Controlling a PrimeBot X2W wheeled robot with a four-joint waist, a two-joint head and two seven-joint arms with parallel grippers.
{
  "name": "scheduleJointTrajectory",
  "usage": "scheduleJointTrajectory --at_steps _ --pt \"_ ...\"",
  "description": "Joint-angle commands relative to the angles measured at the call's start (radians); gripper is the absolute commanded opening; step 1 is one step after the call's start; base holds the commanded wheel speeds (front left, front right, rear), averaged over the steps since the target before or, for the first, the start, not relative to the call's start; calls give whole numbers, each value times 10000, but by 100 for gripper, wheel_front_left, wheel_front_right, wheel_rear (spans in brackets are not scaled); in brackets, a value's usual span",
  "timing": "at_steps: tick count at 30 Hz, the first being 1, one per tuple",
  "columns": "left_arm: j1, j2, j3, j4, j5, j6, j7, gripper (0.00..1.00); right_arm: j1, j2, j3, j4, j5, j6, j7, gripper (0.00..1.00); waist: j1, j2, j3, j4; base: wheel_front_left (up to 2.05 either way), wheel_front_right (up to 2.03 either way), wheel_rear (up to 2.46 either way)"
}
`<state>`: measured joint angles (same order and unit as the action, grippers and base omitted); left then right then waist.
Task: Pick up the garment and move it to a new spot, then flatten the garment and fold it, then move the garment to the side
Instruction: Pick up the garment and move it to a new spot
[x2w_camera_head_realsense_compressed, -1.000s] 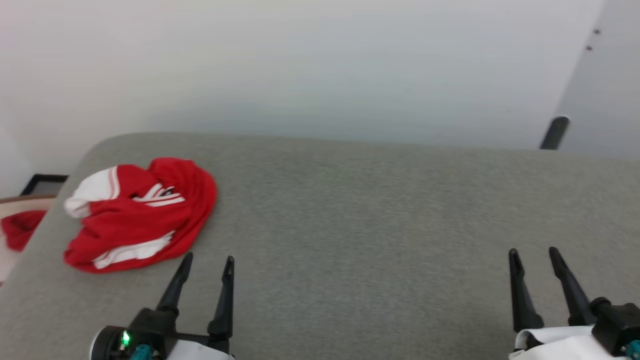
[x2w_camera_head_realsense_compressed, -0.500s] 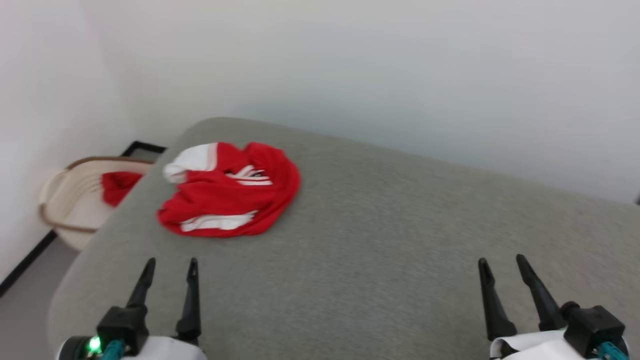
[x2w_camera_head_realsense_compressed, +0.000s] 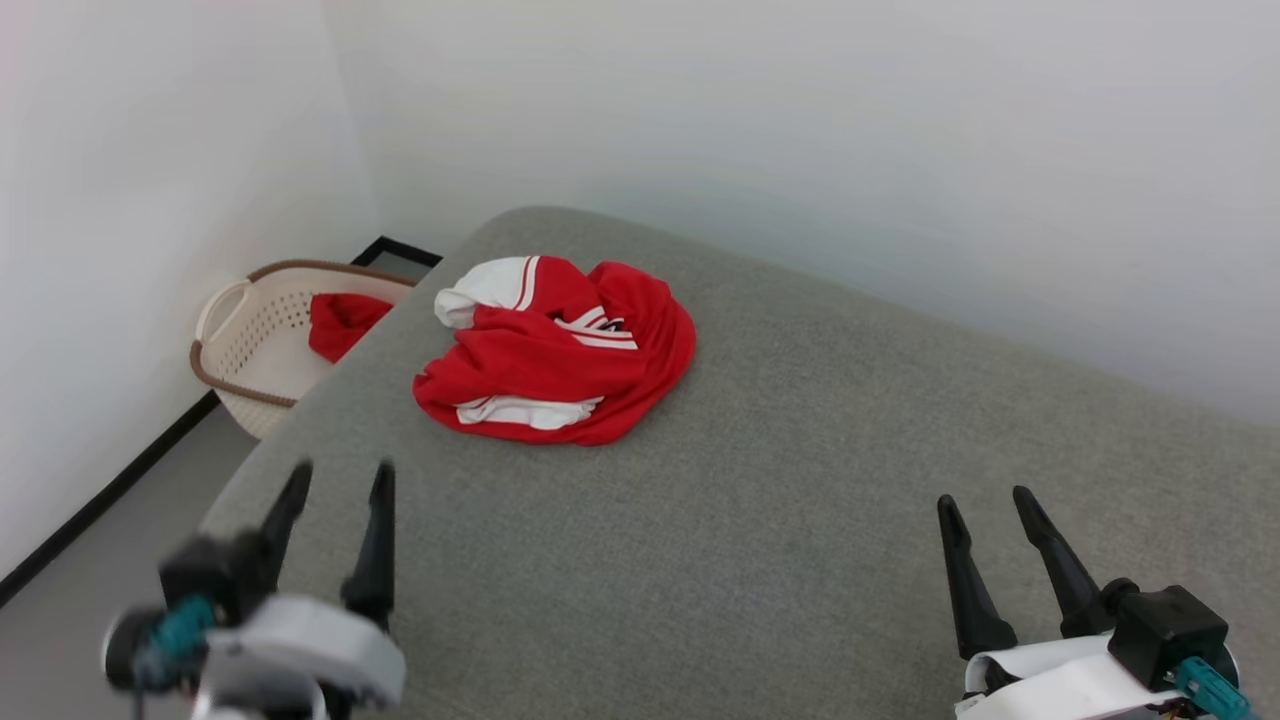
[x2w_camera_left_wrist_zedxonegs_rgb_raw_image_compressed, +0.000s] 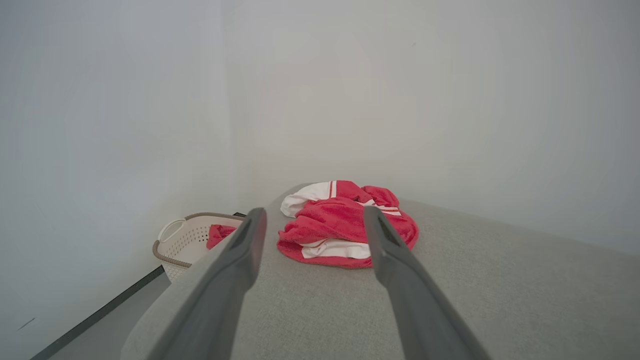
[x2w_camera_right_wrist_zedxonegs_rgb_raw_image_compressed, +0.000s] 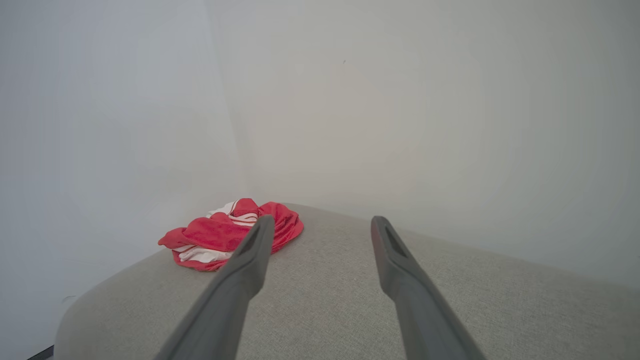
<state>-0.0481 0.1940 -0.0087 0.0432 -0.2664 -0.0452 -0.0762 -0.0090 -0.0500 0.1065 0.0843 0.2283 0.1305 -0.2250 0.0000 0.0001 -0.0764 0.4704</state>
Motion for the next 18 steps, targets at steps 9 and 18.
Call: scheduleJointTrajectory --at_steps 9,18 --pt "-2529 984 383 117 -1248 -535 1684 100 -625 -120 65 -797 -625 4 445 100 0 -1 2065 -1086 0 0 0" --pt "-5720 2363 685 1108 -2999 -789 4005 100 -1730 -697 151 -1574 -660 4 668 100 0 -1 4438 -2430 0 0 0"
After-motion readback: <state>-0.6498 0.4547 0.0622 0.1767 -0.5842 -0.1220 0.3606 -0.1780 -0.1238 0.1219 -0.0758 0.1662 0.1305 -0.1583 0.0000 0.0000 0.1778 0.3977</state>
